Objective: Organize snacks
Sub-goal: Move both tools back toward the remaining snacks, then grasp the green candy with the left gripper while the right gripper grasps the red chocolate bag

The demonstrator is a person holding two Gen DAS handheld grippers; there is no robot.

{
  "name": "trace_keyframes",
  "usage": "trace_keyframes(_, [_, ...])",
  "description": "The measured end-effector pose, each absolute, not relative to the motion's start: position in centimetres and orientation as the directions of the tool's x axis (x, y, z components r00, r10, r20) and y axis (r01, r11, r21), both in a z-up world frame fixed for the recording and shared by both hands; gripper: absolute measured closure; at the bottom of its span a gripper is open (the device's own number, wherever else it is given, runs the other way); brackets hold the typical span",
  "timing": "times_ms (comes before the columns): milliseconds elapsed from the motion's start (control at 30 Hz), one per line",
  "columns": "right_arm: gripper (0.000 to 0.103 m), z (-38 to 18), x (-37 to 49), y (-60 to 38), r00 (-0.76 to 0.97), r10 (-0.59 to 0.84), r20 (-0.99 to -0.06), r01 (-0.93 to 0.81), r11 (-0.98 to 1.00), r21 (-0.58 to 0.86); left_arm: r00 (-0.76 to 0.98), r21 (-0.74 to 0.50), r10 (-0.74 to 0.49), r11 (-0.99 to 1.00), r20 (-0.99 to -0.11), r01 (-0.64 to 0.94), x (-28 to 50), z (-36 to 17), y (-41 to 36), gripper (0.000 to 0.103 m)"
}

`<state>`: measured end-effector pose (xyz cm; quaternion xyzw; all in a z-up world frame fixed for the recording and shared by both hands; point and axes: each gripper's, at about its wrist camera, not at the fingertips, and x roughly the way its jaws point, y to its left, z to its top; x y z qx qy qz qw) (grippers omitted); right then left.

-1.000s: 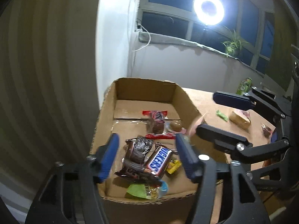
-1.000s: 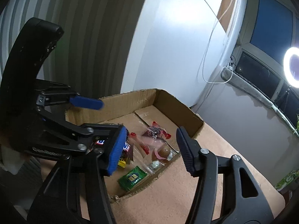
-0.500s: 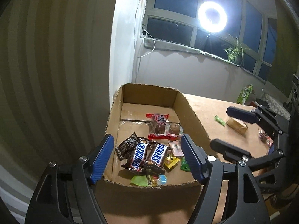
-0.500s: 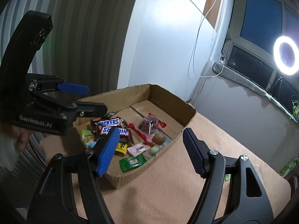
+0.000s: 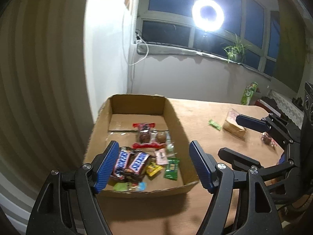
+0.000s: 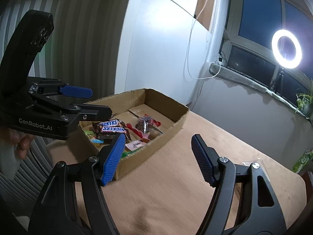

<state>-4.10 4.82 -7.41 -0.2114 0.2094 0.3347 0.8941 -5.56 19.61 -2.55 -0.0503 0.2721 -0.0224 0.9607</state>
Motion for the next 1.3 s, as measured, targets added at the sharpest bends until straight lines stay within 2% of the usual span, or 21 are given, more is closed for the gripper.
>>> trace_keyframes(400, [0.03,-7.1,-3.4,-1.9,0.728,0.463,-0.505,-0.619,0.76,-0.196,0.837,-0.061,-0.115,0.993,-0.534,0.097,-4.1,-1.6,14.2,0.029])
trace_keyframes(733, [0.03,-7.8,-1.7,-10.1,0.777,0.369,-0.509,-0.507,0.847,-0.159,0.806,-0.03,-0.179,0.98,-0.564,0.197,-1.6,-1.4,8.0,0.029])
trace_keyframes(900, [0.03,-8.1,-1.0,-13.8,0.793,0.319,-0.519,-0.453,0.878,-0.153,0.779,-0.053,-0.219,0.971,-0.587,0.232,0.1,-2.0,5.5,0.029])
trace_keyframes(1033, [0.03,-8.3,-0.3,-16.8,0.797,0.277,-0.536,-0.411,0.9,-0.146,0.745,-0.122,-0.254,0.966,-0.617,0.228,2.3,-3.2,3.9,0.029])
trace_keyframes(1300, [0.025,-9.6,1.2,-21.1,0.786,0.195,-0.587,-0.347,0.925,-0.157,0.709,-0.087,-0.157,0.987,-0.687,0.133,7.0,-6.4,1.5,0.029])
